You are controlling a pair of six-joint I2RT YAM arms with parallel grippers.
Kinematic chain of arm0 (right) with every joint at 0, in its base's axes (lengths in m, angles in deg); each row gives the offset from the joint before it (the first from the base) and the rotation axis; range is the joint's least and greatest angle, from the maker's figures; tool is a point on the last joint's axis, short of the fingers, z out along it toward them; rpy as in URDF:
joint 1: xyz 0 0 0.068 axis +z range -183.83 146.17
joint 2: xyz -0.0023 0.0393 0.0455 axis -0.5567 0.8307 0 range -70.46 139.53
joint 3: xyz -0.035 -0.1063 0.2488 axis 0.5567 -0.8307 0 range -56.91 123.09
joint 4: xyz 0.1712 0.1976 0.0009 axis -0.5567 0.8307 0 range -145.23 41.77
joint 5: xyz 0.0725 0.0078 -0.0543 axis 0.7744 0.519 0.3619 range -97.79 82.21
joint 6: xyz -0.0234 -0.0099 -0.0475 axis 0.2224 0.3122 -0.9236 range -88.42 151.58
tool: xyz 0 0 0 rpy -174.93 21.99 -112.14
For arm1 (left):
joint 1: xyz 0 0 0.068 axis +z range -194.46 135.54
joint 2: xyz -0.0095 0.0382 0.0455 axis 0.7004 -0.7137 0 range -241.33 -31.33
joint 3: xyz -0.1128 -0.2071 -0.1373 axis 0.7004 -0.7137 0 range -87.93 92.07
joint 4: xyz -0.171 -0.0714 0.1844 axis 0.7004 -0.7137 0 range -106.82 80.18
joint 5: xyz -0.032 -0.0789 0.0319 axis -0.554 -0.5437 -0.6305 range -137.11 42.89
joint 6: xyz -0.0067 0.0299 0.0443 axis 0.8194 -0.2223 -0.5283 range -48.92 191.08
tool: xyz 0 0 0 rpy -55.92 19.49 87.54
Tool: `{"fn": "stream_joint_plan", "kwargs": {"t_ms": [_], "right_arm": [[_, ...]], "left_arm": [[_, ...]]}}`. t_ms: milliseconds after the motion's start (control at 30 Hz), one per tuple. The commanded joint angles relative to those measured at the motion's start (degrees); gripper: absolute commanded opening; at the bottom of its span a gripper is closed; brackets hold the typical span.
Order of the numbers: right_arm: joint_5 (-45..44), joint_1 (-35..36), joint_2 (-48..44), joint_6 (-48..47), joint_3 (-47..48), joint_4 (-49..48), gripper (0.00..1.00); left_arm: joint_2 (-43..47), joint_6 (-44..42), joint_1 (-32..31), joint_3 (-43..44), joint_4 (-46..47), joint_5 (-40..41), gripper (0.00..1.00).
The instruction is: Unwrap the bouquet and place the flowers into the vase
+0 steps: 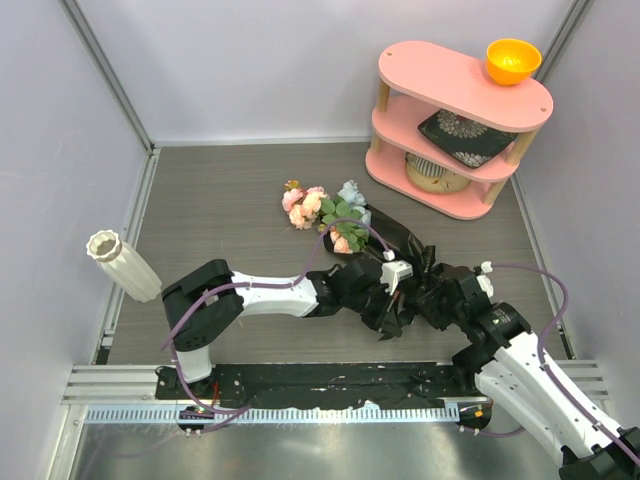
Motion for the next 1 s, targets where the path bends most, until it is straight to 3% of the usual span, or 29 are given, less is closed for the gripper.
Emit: {"fn": "stream_joint_plan", "kwargs": {"t_ms": [0,100,333,433,600,733,967], "right_arm": [[0.6,0.2,-0.3,4.6,-1.6,-4.6,0.36],[1.5,0.2,-0.5,4.8,-2.1,-4.3,0.33],[-7.2,0.2,3.5,-7.0,6.7,7.5,0.46],[-3.2,0.2,4.9,-13.0,7.1,4.6,0.52],[0.7,0.2,6.5,-20.0,9.6,5.0,0.52],[3.2,0.2,-0.6,-19.7,8.8,5.6,0.51],[8.9,0.1,-3.7,-16.2,6.4,6.2,0.45]], "left_arm": [[1.2,-0.1,-0.5,2.3,0.7,-1.1,0.00],[1.8,-0.9,-0.6,2.6,-1.5,-0.3,0.00],[3.0,-2.2,-0.6,2.9,-2.6,1.1,0.00],[2.3,-2.3,-0.6,3.5,-3.1,0.8,0.00],[0.8,-1.8,-0.6,5.0,-3.9,1.5,0.00],[0.1,-0.9,-0.5,5.8,-3.6,3.5,0.00],[-1.7,-0.9,-0.4,8.5,-5.5,4.1,0.00]]}}
